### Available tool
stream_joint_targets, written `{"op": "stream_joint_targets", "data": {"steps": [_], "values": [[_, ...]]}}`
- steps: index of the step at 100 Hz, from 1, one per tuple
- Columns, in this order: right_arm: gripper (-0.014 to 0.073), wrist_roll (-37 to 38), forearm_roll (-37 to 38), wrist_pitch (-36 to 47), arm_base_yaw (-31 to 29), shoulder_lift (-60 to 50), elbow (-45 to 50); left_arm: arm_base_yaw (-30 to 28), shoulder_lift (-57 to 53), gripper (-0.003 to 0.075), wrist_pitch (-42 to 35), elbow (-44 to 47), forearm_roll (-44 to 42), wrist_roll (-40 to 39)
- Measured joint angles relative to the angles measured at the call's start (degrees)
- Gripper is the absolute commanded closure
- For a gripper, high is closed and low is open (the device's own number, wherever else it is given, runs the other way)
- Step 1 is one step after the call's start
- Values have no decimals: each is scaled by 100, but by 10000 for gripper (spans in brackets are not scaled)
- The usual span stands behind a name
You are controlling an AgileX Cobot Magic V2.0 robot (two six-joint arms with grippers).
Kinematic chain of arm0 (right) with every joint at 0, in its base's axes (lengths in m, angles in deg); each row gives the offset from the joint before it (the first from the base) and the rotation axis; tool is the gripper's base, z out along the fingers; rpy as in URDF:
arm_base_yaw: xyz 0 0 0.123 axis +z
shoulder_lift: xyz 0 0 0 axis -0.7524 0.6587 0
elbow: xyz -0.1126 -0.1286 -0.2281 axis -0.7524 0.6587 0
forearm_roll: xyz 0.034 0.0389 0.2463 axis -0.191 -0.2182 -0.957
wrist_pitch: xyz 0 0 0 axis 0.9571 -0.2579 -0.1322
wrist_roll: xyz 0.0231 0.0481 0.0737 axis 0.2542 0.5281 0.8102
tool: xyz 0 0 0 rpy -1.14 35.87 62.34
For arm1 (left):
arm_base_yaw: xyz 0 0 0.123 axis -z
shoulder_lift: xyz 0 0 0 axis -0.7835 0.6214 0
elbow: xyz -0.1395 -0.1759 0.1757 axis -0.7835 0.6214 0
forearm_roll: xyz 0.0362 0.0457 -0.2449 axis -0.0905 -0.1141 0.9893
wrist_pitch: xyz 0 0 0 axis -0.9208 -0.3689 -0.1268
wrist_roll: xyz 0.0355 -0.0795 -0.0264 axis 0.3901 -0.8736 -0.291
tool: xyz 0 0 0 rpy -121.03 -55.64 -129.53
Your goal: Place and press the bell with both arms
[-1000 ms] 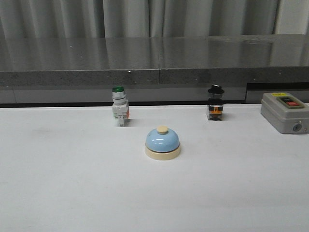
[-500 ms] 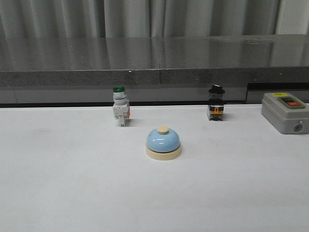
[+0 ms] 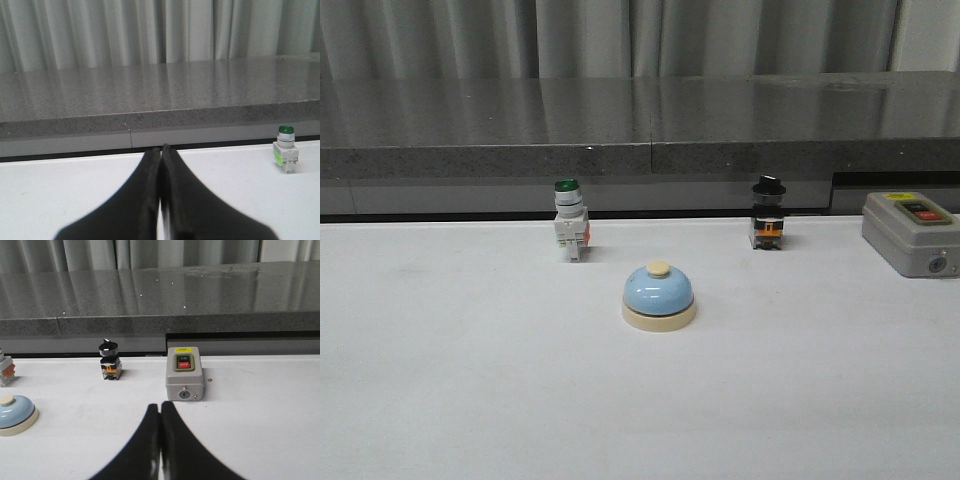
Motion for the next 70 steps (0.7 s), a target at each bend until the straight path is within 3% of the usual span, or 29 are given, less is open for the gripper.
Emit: {"op": "stream_joint_targets", "data": {"steps": [70], "values": [[654, 0, 0, 0, 0, 0, 0, -36, 0, 741, 0, 0, -38, -196]]}}
